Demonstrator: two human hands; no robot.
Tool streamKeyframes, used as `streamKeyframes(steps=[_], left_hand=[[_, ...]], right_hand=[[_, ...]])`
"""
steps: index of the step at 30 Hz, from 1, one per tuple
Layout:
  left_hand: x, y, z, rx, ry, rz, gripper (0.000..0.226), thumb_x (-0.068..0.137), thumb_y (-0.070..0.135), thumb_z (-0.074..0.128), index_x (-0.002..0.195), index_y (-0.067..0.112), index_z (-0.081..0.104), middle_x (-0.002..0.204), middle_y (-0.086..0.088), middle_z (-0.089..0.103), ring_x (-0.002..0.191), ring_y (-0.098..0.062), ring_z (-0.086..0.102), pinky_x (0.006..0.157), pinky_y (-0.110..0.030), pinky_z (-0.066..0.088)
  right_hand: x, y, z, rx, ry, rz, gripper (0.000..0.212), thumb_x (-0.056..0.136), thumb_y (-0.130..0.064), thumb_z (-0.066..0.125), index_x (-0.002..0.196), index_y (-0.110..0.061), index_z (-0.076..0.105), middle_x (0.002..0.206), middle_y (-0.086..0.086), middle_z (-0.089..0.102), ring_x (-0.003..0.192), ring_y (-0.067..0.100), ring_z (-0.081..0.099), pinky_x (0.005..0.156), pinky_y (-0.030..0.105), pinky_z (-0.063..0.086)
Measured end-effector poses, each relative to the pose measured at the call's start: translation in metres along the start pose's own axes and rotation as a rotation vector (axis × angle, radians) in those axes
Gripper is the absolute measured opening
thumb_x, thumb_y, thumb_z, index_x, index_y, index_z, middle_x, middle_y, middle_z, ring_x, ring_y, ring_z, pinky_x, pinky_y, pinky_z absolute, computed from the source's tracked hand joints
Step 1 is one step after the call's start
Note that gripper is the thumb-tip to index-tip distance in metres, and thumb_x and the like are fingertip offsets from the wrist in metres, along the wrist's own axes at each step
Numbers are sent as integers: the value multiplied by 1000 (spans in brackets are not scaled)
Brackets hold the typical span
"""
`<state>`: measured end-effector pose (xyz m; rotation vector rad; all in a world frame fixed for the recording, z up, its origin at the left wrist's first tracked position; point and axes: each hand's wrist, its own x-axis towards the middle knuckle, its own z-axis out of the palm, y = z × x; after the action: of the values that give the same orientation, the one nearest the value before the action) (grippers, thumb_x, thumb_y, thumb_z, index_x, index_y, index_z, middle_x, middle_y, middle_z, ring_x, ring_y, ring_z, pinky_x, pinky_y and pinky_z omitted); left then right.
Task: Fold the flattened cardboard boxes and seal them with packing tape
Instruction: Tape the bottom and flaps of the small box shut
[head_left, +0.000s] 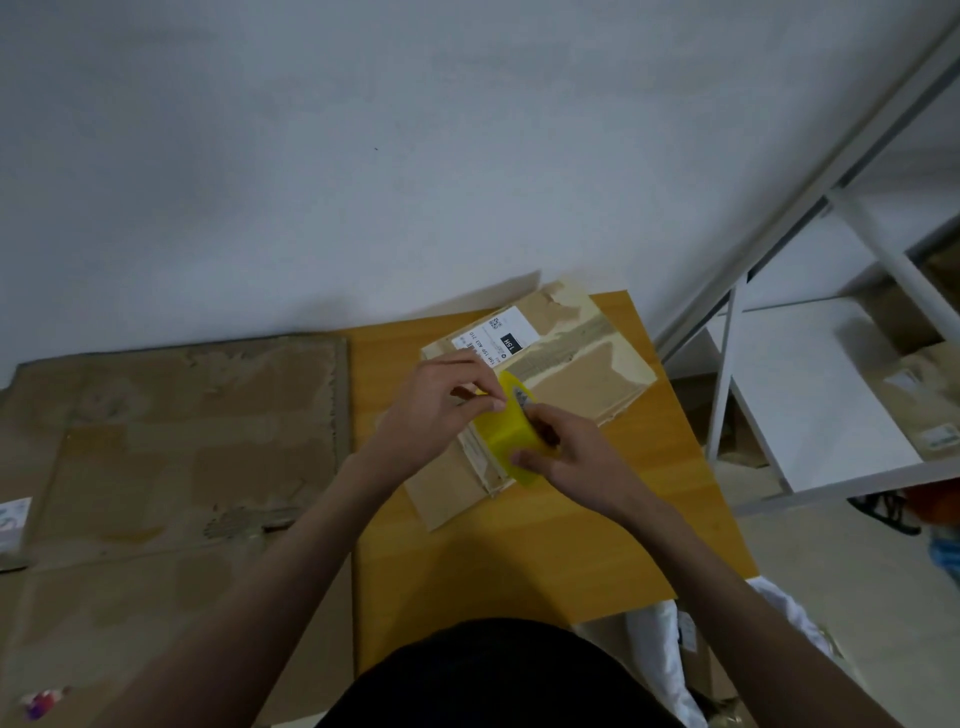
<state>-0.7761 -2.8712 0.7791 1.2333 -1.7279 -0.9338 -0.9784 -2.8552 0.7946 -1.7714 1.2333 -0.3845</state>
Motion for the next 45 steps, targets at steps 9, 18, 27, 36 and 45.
streamKeyframes(steps=[9,18,27,36,45], left_hand=[[23,-20,-26,-119,87,-335,14,91,-2,64,83,9,65,76,-4,69,72,-15,67,75,-32,59],[25,-51,-49,-310,-144,-606,10,92,-5,61,100,1,58,88,-15,56,83,-25,62,83,-34,59],[54,-78,-57,-383,-94,-805,28,88,-11,64,108,8,58,80,-8,64,66,-16,65,66,-24,58],[92,-101,-65,-93,-79,-669,29,82,-8,72,94,9,52,77,-15,63,64,-21,61,70,-38,59],[104,-134,-49,29,-21,-663,29,80,-7,73,95,5,52,70,-8,60,63,-22,59,77,-49,57]], right_hand=[[9,-7,-14,246,70,117,57,91,-59,55,106,-5,64,102,19,67,95,34,66,81,58,52],[32,9,-9,199,17,104,42,86,-50,71,95,-10,62,90,15,62,81,31,61,63,41,45],[44,22,-1,357,-199,175,24,94,-24,66,104,-4,58,82,-3,71,73,6,64,64,19,46],[60,16,2,282,23,203,37,94,-43,61,92,-7,67,83,11,70,75,24,67,65,42,49],[93,16,15,386,-55,315,21,98,-37,54,100,-18,62,73,-18,72,64,-4,67,54,13,45]])
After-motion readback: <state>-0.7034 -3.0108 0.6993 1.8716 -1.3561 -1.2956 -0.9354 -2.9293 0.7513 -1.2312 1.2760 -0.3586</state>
